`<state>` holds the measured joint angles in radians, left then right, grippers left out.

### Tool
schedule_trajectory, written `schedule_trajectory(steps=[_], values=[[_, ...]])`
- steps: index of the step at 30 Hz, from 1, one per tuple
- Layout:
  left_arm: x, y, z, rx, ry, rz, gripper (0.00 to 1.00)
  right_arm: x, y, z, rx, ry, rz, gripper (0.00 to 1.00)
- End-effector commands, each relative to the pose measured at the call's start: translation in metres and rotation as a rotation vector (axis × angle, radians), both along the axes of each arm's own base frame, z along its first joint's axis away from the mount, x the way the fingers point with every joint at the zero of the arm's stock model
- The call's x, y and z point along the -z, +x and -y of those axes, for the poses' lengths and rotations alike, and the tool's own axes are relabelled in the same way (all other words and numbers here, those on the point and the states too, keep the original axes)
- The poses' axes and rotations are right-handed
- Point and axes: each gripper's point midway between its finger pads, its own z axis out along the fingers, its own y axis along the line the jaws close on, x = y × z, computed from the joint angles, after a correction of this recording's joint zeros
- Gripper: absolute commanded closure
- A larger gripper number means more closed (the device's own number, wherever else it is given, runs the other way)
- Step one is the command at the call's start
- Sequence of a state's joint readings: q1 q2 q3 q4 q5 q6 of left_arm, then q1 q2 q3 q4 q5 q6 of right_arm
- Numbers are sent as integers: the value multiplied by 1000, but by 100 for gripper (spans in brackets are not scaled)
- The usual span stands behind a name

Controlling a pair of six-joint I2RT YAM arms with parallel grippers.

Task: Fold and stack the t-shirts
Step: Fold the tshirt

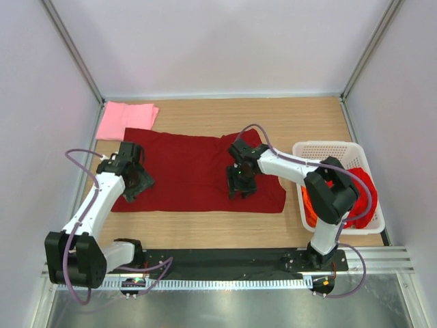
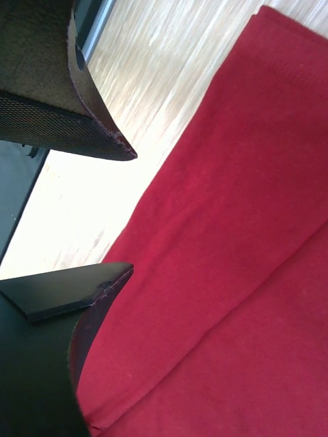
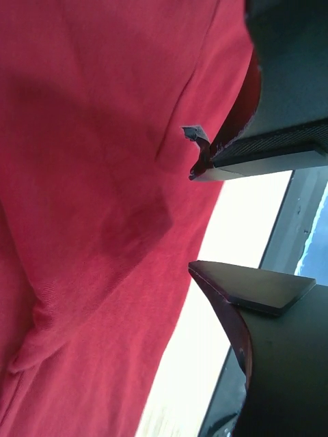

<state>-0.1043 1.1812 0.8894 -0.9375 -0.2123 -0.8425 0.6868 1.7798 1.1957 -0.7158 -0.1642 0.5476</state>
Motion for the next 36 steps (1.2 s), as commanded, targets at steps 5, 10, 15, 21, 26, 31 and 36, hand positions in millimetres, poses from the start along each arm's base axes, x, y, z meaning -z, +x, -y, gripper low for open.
schedule_trajectory(steps=[5,10,15,21,26,31,36], values=[[-8,-6,1,29,2,21,38,1,25,-19,33,7,61,50],[-14,-5,2,42,-1,39,38,9,29,-18,33,-21,57,60],[-19,-5,0,55,10,46,38,2,42,-16,49,-48,108,82],[-23,-1,-1,64,21,55,39,-13,82,-42,24,-20,200,89],[-25,2,1,69,10,59,39,-27,134,-65,1,-50,310,57],[-25,2,0,75,16,56,39,-52,144,-62,-27,-90,350,37],[-21,0,2,88,9,60,39,-72,123,-38,9,-85,355,29]])
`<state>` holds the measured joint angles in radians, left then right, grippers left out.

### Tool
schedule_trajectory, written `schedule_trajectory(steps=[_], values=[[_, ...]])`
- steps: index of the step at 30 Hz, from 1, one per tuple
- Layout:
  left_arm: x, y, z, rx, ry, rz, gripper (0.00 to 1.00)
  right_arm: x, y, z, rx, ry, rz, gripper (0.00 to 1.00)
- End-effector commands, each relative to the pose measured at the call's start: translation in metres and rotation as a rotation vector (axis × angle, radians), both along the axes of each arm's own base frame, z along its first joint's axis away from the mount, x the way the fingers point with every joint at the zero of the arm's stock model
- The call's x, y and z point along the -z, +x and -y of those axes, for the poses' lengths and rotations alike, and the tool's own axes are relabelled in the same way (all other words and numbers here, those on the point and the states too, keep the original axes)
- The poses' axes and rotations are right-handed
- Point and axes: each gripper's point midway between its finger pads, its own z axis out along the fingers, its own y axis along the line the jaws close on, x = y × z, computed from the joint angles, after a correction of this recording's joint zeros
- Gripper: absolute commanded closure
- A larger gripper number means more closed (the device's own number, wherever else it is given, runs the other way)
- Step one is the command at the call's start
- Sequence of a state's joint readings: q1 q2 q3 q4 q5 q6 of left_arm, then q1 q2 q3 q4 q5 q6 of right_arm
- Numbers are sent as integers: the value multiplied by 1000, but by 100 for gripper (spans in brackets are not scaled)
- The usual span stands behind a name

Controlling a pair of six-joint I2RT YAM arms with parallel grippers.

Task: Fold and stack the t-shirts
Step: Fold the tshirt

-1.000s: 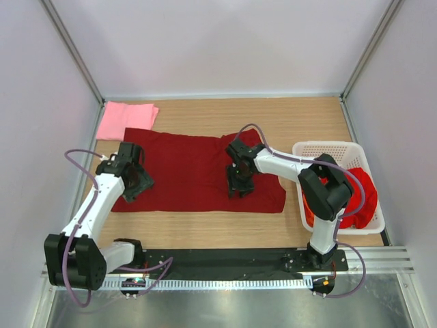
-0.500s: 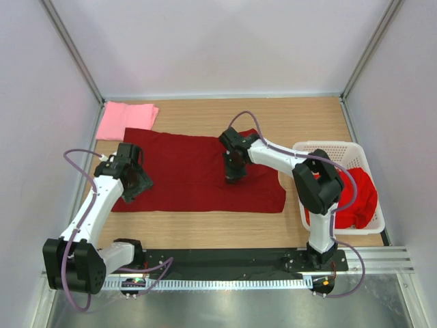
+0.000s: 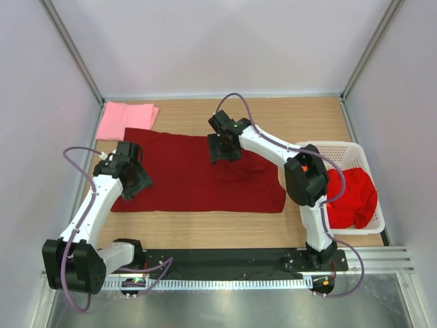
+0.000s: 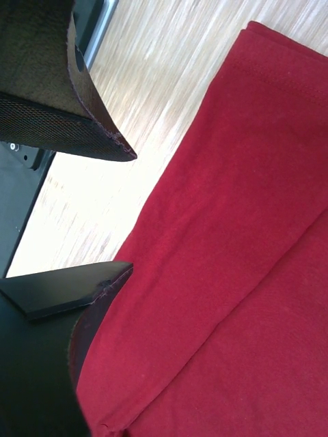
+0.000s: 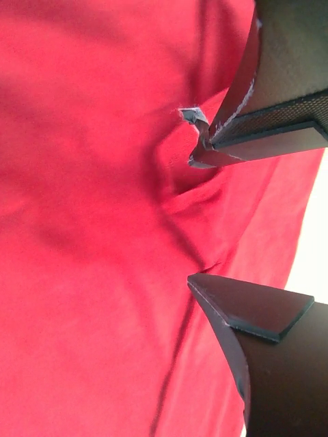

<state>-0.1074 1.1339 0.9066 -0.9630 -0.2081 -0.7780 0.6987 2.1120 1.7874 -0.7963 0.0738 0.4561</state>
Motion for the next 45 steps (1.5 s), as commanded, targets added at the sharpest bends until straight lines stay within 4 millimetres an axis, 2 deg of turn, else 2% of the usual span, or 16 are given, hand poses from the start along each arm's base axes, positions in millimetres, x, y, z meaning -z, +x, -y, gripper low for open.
schedule_trajectory(steps=[1,5,9,13,15,16,17,19,20,22,23,24,28,31,37,45], values=[[-7,3,4,32,-14,32,39,-39,-19,29,46,4,37,29],[-9,13,24,112,-101,77,44,-39,-21,63,133,45,10,29],[-18,37,59,209,-185,164,46,-37,-17,106,197,39,-14,41],[-19,57,116,318,-273,177,47,-34,-11,153,266,25,-35,60],[-28,68,151,395,-292,202,46,-33,-10,164,272,23,-32,60],[-15,72,162,409,-285,157,45,-30,-13,163,245,39,-50,60],[-27,81,182,443,-302,186,44,-29,-11,169,253,41,-54,58],[-15,91,201,470,-291,153,43,-22,-10,172,253,40,-70,56],[-24,99,216,500,-296,179,42,-21,-7,171,252,66,-79,54],[-19,109,230,519,-301,172,39,-14,-5,169,257,76,-106,52],[-1,113,238,526,-298,133,39,-12,-5,169,258,94,-123,52],[-9,119,251,550,-329,143,38,-10,-4,169,259,97,-132,52],[10,131,277,583,-335,105,36,-1,-4,164,267,120,-159,54],[21,137,294,620,-330,93,45,4,-8,164,272,122,-180,57],[45,137,307,636,-257,34,51,8,-12,168,276,104,-188,57],[55,135,309,625,-146,-16,61,11,-14,170,271,88,-191,58]])
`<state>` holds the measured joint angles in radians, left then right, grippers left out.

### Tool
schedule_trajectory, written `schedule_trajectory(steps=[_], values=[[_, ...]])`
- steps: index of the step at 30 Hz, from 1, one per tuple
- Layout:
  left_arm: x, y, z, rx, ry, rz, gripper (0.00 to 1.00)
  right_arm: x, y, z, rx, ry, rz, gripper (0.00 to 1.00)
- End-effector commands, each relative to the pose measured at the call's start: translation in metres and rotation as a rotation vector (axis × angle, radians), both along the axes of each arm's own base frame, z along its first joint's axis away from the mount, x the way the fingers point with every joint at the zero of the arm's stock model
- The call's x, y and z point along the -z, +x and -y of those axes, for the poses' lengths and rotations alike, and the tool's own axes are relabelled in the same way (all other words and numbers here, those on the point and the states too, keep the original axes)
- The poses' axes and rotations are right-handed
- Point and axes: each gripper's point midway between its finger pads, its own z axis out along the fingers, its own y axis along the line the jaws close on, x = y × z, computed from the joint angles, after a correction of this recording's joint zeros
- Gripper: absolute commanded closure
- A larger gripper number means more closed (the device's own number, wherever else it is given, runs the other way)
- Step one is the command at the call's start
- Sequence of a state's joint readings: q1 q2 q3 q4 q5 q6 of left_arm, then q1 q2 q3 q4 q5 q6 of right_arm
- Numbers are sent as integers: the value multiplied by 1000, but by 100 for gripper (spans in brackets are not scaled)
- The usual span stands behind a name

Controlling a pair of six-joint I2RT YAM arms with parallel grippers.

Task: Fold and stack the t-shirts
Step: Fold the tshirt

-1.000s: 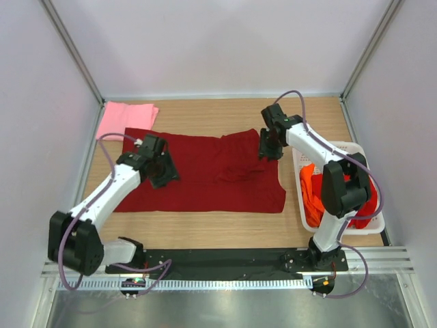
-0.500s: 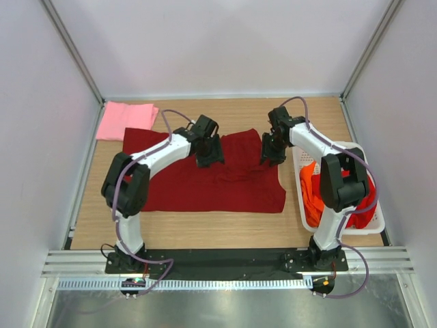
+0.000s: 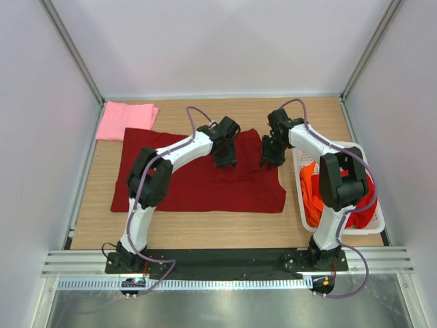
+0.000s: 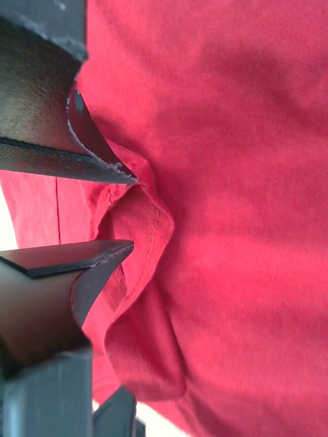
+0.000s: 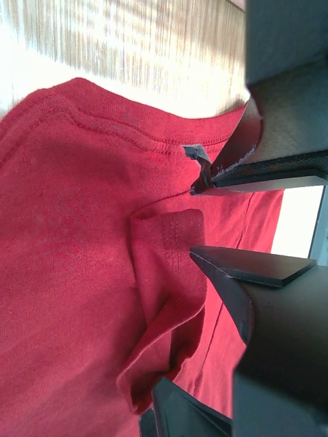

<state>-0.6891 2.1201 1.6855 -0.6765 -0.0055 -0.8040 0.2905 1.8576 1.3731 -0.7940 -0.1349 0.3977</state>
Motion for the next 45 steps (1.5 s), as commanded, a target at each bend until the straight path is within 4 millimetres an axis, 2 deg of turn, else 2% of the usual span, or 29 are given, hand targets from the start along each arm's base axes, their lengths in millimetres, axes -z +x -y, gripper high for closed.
schedule_trajectory(steps=[1,7,8,22,29,38,40,41,42,44,45], values=[[1,-4,-12,-14,96,-9,61,-7,6,0,-4,6,32,58],[-3,-6,-19,-30,170,11,60,-2,3,2,-7,0,23,58],[2,-9,-21,-29,186,-7,60,-1,2,3,-9,-6,21,58],[10,-2,-10,-18,181,-22,61,7,2,2,-14,5,1,58],[3,-1,-11,-17,183,-7,79,7,6,-4,-10,48,-2,58],[-8,-1,-15,-1,198,16,83,4,13,-15,17,120,0,63],[-12,1,-16,1,202,27,83,3,14,-18,23,136,-2,71],[-15,1,-17,2,205,33,83,2,16,-19,30,149,1,78],[-16,3,-19,2,216,43,84,1,16,-23,31,168,-5,89],[-22,5,-22,1,226,56,84,0,18,-26,41,191,-2,99],[-24,6,-23,3,235,66,84,-2,19,-28,56,209,-5,99]])
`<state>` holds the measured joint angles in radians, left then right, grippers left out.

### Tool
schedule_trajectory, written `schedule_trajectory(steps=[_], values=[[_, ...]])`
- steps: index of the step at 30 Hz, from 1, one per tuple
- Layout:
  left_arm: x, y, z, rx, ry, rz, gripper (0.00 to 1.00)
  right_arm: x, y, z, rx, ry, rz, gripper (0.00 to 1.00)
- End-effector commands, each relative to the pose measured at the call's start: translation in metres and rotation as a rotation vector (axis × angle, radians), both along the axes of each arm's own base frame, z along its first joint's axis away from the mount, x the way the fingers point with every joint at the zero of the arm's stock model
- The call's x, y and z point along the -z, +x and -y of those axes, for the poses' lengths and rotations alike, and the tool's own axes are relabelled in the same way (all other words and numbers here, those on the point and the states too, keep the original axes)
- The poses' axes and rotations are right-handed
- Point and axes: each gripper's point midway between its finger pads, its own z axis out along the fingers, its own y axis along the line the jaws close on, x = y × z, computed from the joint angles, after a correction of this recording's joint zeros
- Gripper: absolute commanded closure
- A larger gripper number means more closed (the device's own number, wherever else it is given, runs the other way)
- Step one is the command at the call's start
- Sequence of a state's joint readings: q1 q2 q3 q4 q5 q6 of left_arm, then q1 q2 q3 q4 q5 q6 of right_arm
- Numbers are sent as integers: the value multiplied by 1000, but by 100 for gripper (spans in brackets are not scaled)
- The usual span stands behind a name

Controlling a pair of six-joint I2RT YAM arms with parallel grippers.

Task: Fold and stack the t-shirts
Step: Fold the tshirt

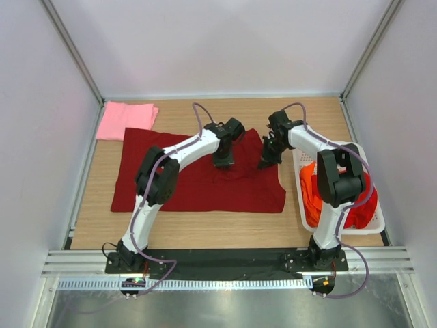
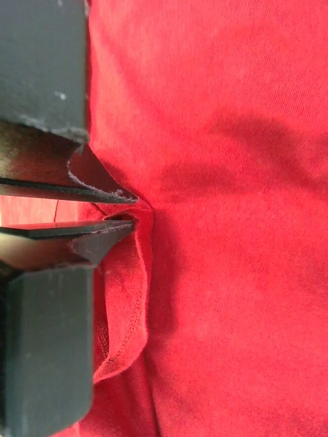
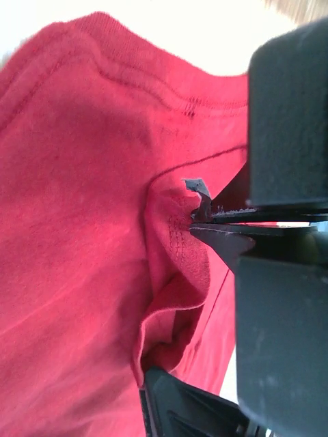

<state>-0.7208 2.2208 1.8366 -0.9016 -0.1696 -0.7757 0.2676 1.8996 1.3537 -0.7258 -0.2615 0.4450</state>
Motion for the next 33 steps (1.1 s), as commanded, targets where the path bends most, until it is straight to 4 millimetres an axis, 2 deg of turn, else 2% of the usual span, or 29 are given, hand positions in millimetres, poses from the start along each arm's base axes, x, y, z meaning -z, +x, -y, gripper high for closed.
schedule_trajectory(steps=[1,9,18,21,25,27,29,30,33], values=[[-44,13,1,18,-2,103,84,-16,18,-13,35,88,40,99],[-51,17,-6,34,41,129,85,-31,38,-12,99,117,75,99],[-52,19,-13,43,74,138,85,-40,57,-27,125,210,76,99],[-52,20,-10,61,66,137,90,-38,60,-29,129,213,64,99],[-55,19,-4,68,35,136,63,-36,60,-26,131,192,58,99],[-54,20,-1,68,18,134,60,-33,59,-25,136,190,50,99],[-48,19,5,76,7,111,58,-30,59,-26,132,191,43,91],[-46,21,7,76,7,111,57,-30,60,-26,133,189,46,91],[-42,22,13,83,2,88,54,-29,66,-21,140,176,55,81]])
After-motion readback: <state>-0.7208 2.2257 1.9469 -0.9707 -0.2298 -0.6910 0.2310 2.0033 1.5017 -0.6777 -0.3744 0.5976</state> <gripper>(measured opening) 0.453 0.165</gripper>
